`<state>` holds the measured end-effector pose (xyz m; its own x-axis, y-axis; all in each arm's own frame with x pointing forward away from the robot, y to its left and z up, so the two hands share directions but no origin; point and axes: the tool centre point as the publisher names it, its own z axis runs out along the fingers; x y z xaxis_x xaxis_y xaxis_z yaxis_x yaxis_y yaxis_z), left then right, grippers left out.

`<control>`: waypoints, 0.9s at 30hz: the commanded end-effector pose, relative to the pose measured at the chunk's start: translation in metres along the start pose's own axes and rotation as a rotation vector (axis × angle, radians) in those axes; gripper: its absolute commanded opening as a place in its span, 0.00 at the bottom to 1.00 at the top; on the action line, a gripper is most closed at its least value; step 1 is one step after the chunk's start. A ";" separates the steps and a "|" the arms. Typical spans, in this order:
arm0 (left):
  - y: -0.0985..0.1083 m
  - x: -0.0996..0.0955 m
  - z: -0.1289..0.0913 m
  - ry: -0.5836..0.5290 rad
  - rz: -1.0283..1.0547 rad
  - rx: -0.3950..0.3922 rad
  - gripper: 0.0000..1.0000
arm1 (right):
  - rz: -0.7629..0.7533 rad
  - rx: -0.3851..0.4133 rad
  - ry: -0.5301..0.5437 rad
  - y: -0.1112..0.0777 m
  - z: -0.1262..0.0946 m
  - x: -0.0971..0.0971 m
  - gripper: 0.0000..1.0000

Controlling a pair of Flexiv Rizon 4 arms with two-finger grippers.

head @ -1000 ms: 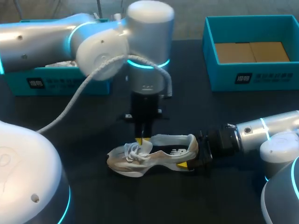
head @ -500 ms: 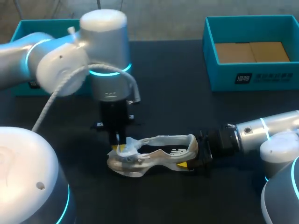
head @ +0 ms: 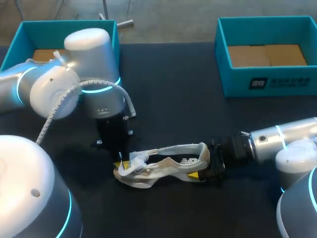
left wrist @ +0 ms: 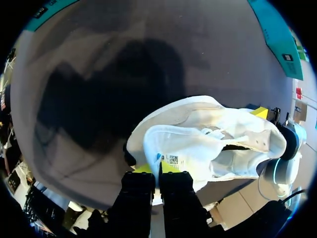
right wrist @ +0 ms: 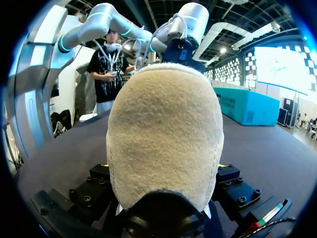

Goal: Take the shoe out of the shoebox, open the shoe tongue, remove and reinsert the insole, then place the shoe into the shoebox

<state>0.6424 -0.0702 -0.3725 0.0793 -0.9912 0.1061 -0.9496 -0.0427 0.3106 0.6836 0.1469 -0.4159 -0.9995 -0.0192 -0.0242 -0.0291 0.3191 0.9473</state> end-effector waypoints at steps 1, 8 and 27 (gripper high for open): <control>0.002 0.003 -0.001 -0.021 0.013 0.015 0.24 | 0.001 0.006 0.000 0.000 0.002 -0.001 0.00; 0.008 -0.004 -0.009 -0.042 0.032 0.050 0.47 | 0.001 0.006 0.000 0.000 0.002 -0.001 0.00; 0.017 0.005 -0.082 0.000 0.150 0.190 0.50 | 0.001 0.006 0.000 0.000 0.002 -0.001 0.00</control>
<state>0.6543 -0.0675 -0.3011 -0.0547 -0.9884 0.1419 -0.9884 0.0738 0.1329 0.6836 0.1467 -0.4162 -0.9995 -0.0190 -0.0240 -0.0288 0.3195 0.9471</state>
